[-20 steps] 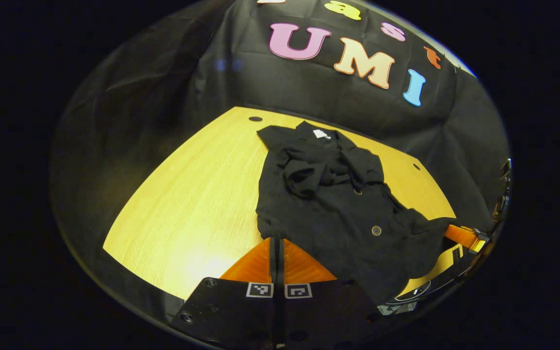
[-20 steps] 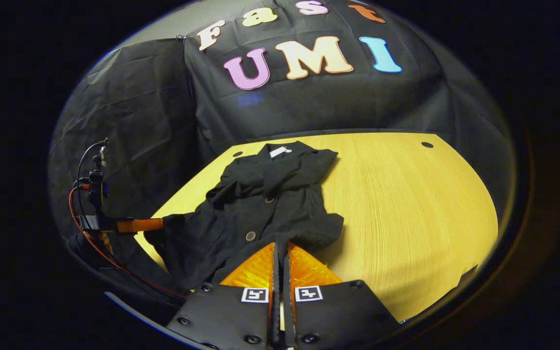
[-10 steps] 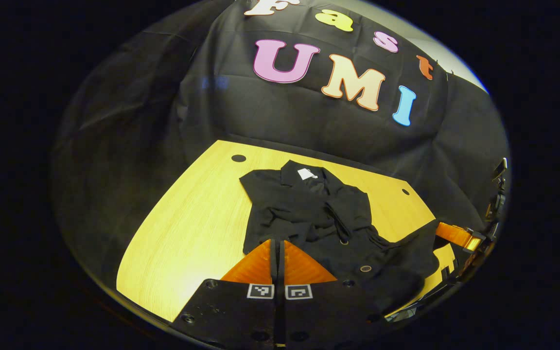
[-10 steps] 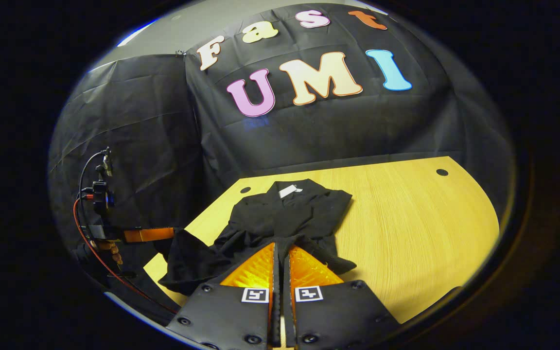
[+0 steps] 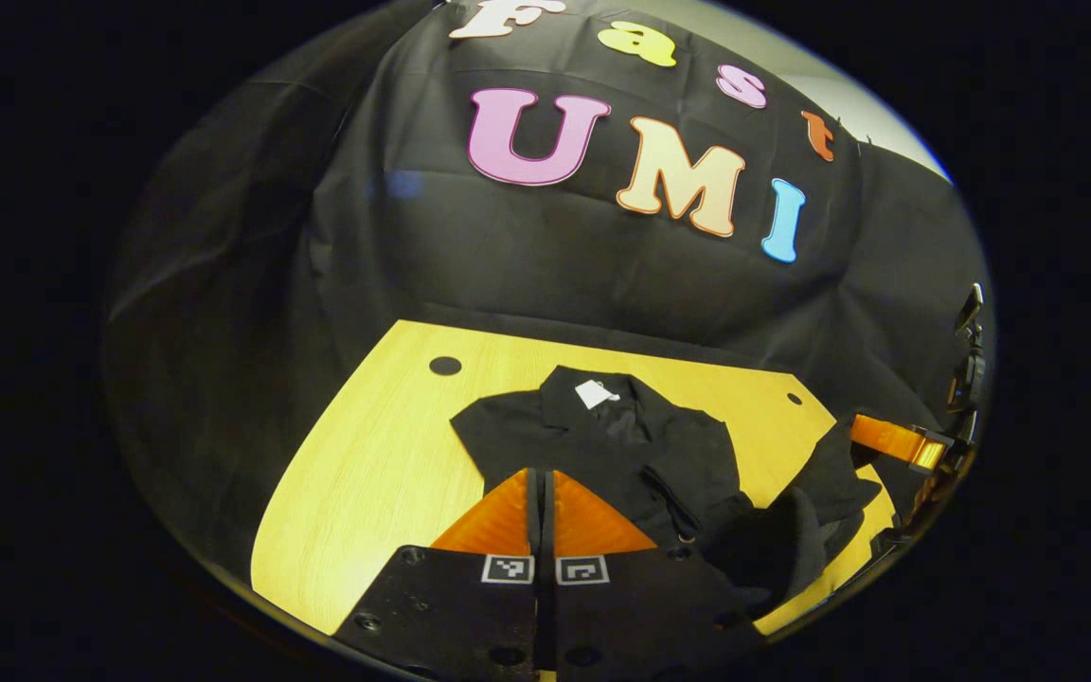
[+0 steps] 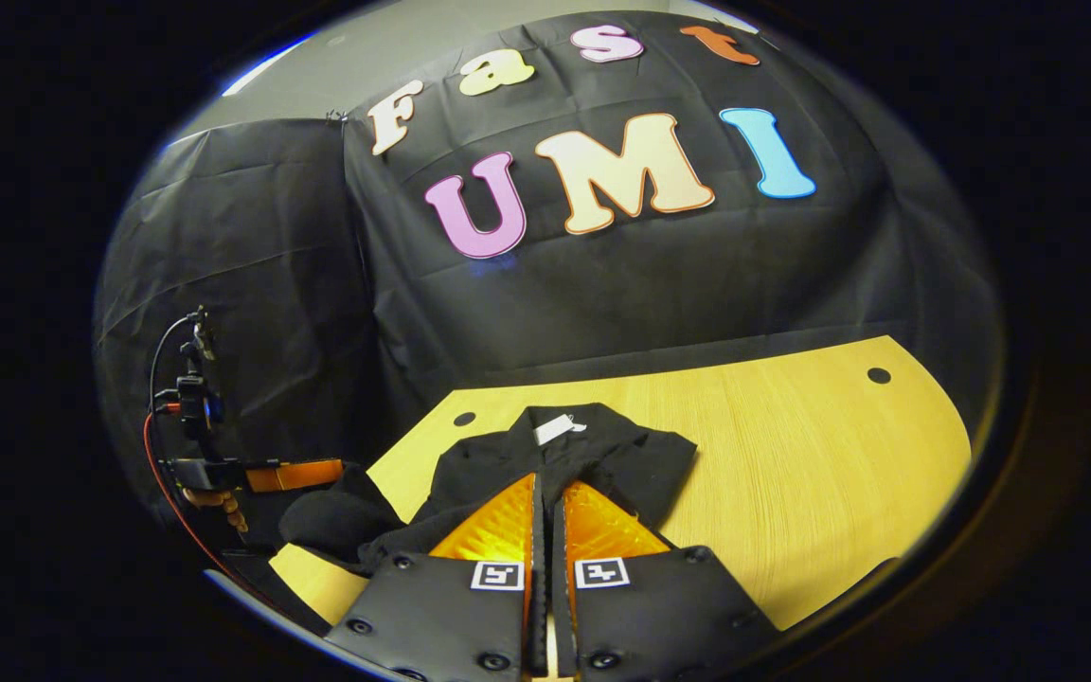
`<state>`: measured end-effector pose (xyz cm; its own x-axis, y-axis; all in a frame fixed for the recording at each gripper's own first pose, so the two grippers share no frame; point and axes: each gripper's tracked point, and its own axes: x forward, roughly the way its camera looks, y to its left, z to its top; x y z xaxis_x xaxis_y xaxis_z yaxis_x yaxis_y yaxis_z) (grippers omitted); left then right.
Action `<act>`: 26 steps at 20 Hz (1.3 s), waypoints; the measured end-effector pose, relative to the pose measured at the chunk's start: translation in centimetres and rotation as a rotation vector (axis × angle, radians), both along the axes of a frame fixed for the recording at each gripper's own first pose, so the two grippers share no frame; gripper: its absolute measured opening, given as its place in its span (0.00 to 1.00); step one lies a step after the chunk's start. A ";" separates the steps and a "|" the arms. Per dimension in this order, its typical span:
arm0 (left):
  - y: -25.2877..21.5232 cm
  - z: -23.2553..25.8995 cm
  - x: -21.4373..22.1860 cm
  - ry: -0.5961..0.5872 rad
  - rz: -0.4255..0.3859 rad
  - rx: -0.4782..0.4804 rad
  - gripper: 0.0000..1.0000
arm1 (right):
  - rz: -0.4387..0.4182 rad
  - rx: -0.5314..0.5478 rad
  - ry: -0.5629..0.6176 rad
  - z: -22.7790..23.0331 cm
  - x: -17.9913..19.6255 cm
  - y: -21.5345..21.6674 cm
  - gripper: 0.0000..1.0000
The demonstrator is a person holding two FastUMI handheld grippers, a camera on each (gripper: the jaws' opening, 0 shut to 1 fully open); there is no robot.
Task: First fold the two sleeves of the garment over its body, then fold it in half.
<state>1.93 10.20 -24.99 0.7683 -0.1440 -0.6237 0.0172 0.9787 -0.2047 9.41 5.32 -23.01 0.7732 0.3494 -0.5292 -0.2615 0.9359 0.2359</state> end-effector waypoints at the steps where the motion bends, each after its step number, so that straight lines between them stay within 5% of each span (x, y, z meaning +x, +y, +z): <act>1: 0.2 0.1 1.0 -0.008 -0.002 0.000 0.00 | -0.008 0.001 -0.007 0.1 1.0 0.0 0.05; 15: 2.5 -2.1 10.9 -0.073 -0.022 0.050 0.00 | -0.120 -0.030 -0.031 -0.5 11.1 -0.2 0.05; 19: 8.4 -0.6 14.7 -0.205 0.135 0.215 0.00 | -0.228 -0.067 -0.020 -1.0 13.1 -1.8 0.05; 21: 9.6 2.1 16.1 -0.334 0.189 0.231 0.97 | -0.314 -0.107 -0.094 1.2 14.1 -3.2 0.68; 22: 8.7 4.3 15.3 -0.378 0.181 0.213 0.89 | -0.338 -0.128 -0.149 1.9 14.2 -3.6 1.00; 26: 7.5 5.9 14.1 -0.395 0.134 0.201 0.92 | -0.360 -0.190 -0.250 4.5 13.1 -3.9 0.97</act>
<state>16.00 17.66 -19.07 0.9562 0.0666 -0.2851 -0.0735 0.9972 -0.0135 22.54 1.40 -18.47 0.9390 -0.0491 -0.3404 0.0605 0.9979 0.0232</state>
